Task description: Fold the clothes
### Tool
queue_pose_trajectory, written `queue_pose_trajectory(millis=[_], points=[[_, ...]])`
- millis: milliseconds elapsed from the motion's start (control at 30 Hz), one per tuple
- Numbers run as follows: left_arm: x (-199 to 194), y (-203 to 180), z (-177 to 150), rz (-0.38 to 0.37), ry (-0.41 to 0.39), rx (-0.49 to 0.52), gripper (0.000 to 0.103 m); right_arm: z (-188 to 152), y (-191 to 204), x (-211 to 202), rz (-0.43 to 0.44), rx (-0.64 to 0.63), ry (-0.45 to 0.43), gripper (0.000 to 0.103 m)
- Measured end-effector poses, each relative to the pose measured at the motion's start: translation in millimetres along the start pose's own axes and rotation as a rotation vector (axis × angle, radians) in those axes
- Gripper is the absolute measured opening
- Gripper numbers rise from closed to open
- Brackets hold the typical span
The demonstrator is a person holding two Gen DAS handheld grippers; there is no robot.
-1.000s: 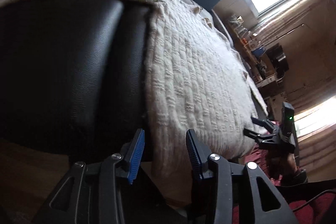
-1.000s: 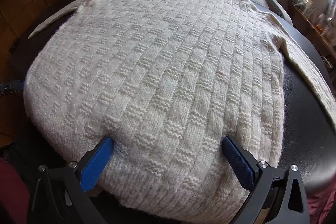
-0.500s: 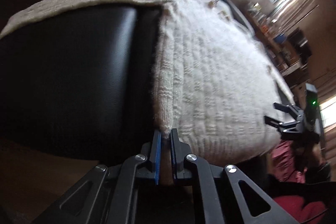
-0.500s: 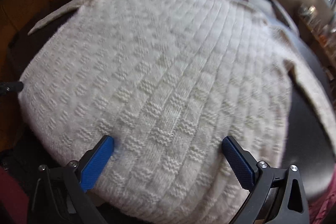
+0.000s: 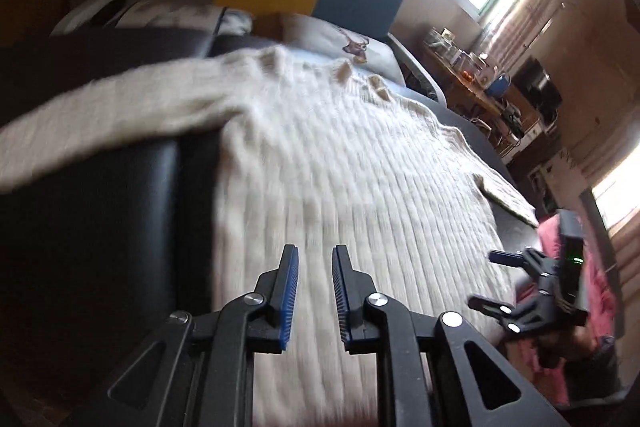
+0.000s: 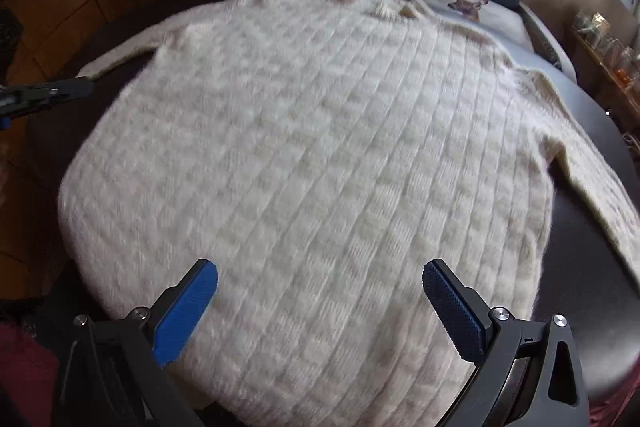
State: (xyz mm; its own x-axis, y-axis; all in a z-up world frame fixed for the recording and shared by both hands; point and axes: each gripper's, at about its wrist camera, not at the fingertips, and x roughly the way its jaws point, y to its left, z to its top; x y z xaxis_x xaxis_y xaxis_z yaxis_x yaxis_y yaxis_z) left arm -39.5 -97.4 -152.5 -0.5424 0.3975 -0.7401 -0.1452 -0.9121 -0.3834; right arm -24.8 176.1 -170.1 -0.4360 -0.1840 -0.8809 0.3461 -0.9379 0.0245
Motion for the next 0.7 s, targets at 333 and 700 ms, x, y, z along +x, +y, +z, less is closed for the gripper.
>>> queue_pose_trajectory(millis=[333,700], points=[[83.5,43.7,61.0,0.157,0.05,-0.095,0.014,18.7,-51.8,36.7,-0.063,0.158,0.016,0.103],[74.4,7.6,68.6,0.151,0.021,-0.068,0.017,-2.7,-99.0,-6.8,0.094,0.333,-0.121,0.103]])
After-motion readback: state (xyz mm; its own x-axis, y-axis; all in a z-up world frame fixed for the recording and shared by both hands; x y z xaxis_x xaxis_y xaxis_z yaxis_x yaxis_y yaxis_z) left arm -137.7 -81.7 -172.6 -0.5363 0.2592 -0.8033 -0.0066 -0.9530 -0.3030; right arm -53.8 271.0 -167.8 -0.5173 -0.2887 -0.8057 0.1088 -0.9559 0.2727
